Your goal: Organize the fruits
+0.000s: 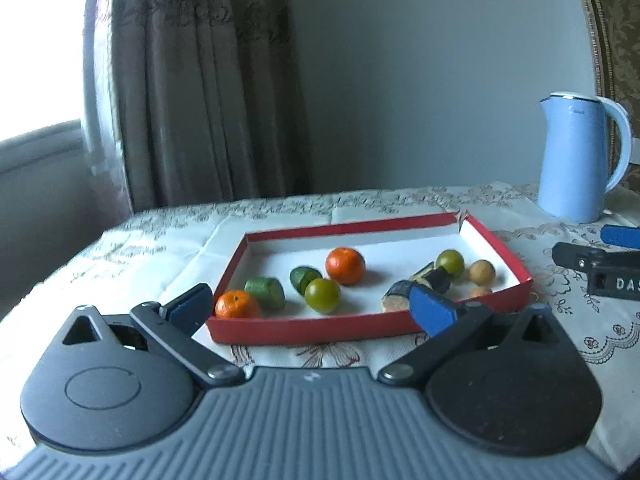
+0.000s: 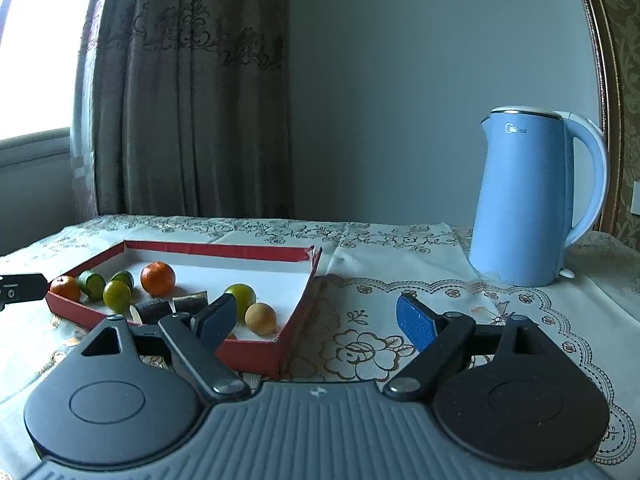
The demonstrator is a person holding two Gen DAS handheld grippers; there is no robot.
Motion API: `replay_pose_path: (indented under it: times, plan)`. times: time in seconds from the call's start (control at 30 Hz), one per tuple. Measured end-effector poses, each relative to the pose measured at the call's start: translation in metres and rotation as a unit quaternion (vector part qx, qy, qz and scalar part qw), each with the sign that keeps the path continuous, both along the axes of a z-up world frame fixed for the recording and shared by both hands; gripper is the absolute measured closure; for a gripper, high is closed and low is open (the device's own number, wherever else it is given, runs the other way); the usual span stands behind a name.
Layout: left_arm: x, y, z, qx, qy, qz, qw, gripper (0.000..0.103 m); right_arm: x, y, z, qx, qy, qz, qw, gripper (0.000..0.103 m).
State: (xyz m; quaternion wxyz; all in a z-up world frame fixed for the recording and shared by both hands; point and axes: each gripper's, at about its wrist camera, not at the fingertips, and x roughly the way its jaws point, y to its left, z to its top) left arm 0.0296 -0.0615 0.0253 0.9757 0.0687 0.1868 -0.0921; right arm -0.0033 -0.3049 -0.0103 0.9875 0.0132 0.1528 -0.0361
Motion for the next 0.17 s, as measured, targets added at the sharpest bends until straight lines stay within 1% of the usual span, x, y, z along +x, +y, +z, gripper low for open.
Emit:
replay_pose_path:
  times: [0.17]
  plan:
    - [0.0129,0.0079,-0.0075,-0.007,0.039,0.030,0.9988,0.000,0.0013,0.0027,-0.0018,-0.012,0.002,0.001,1.000,0.016]
